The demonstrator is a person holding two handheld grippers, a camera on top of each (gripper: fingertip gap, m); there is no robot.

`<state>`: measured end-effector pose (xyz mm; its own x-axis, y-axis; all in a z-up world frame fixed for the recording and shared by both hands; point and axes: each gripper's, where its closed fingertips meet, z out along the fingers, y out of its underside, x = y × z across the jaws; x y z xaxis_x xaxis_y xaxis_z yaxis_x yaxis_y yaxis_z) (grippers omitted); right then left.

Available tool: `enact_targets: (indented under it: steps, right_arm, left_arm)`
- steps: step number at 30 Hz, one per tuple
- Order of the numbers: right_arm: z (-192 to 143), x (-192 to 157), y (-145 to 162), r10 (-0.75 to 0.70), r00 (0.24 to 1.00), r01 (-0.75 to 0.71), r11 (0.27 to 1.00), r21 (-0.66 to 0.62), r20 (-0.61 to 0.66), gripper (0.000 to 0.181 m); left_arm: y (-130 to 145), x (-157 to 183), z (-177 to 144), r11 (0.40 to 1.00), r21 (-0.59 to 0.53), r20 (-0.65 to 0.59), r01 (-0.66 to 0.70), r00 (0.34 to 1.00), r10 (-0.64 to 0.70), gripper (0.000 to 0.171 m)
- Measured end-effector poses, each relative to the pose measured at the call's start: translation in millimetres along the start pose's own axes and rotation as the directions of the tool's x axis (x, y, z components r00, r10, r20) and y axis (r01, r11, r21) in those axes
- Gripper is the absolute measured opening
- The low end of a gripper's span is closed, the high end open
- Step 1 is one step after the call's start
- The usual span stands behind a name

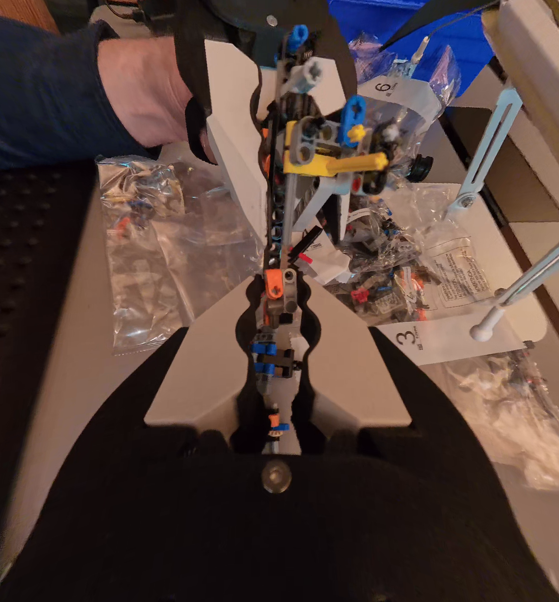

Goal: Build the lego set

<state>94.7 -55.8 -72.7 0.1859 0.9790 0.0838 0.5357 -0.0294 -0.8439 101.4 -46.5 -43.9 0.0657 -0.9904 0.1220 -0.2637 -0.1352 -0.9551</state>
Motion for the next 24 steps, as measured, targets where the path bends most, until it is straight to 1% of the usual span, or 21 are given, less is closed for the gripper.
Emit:
enact_targets:
  steps: [2,5,9,12,16,21,24]
  right_arm:
    - [-2,-1,0,0.030,0.999,-0.030,0.999,0.013,0.027,0.023]
    - [-7,0,-4,0.026,0.999,-0.027,0.999,0.040,0.025,0.024]
    - [-9,0,-4,-0.003,1.000,0.003,0.999,0.037,0.003,0.017]
    - [-10,1,-2,-0.007,1.000,0.007,1.000,0.022,-0.004,0.017]
    - [-11,2,-4,-0.010,1.000,0.010,1.000,0.027,-0.013,0.016]
    - [-16,3,-6,0.042,0.999,-0.043,0.997,0.060,0.018,0.016]
    - [-20,2,-11,0.089,0.994,-0.095,0.990,0.103,0.063,0.016]
  left_arm:
    - [3,1,1,1.000,-0.021,0.007,-0.018,1.000,0.018,0.035]
    - [5,1,2,0.999,-0.031,0.010,-0.033,0.999,0.033,0.035]
    - [5,3,1,0.998,-0.039,0.000,-0.056,0.998,0.056,0.034]
    - [8,3,3,0.996,-0.058,0.005,-0.068,0.998,0.068,0.035]
    - [7,3,2,0.996,-0.055,0.008,-0.076,0.997,0.077,0.035]
    - [12,2,4,0.988,-0.095,0.033,-0.124,0.991,0.127,0.034]
    - [11,3,4,0.985,-0.094,0.038,-0.145,0.988,0.149,0.034]
